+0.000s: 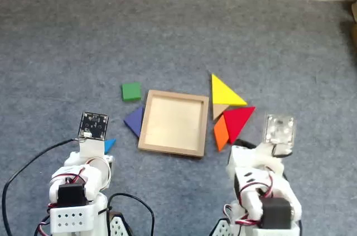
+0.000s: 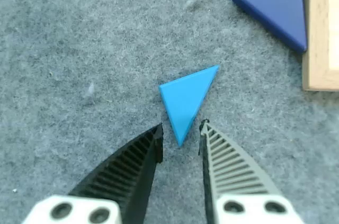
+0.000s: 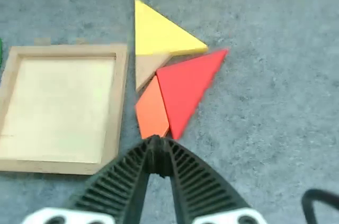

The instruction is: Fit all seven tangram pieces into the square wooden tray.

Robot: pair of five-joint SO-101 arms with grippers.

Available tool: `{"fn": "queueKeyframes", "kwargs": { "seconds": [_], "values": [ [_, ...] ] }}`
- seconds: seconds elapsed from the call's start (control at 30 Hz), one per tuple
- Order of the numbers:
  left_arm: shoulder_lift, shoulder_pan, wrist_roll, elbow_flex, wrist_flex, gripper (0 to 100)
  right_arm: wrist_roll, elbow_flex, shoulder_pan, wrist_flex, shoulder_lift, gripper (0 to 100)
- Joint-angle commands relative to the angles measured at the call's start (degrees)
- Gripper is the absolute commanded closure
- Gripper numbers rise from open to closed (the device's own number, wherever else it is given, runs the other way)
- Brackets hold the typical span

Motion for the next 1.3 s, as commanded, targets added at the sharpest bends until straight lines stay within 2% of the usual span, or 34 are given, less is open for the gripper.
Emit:
{"fn": "queueKeyframes", "kwargs": {
  "seconds": [0.0,0.17,0.23,0.3,0.47,0.53,0.7,0.9,1.1,1.27],
  "values": [
    [-0.57,1.10,-0.44,1.19,0.44,87,0.35,-13.67,0.57,0.04,16.66,98.9],
    [-0.57,1.10,-0.44,1.19,0.44,87,0.00,-28.44,-1.27,0.04,39.78,98.5],
    [-0.57,1.10,-0.44,1.19,0.44,87,0.00,-32.75,-2.95,0.04,47.52,95.3],
    [-0.57,1.10,-0.44,1.19,0.44,87,-0.44,-35.91,-4.18,-0.04,54.64,88.5],
    [-0.57,1.10,-0.44,1.19,0.44,87,-13.80,-39.69,-4.88,-0.57,69.14,68.6],
    [-0.57,1.10,-0.44,1.19,0.44,87,-15.12,-39.96,-4.88,-2.95,73.36,65.1],
    [-0.57,1.01,-0.44,1.19,0.44,87,-16.00,-40.04,-6.20,-12.62,82.33,64.9],
    [-0.57,0.92,-0.44,1.19,0.44,87,-22.33,-40.22,-6.81,-23.08,91.65,64.9],
    [-0.57,0.92,-0.44,1.19,0.44,87,-22.59,-40.22,-6.29,-29.05,96.57,64.9],
    [-0.57,0.92,-0.44,1.19,0.44,87,-27.52,-40.31,-4.44,-32.31,97.19,64.9]
  ]
}}
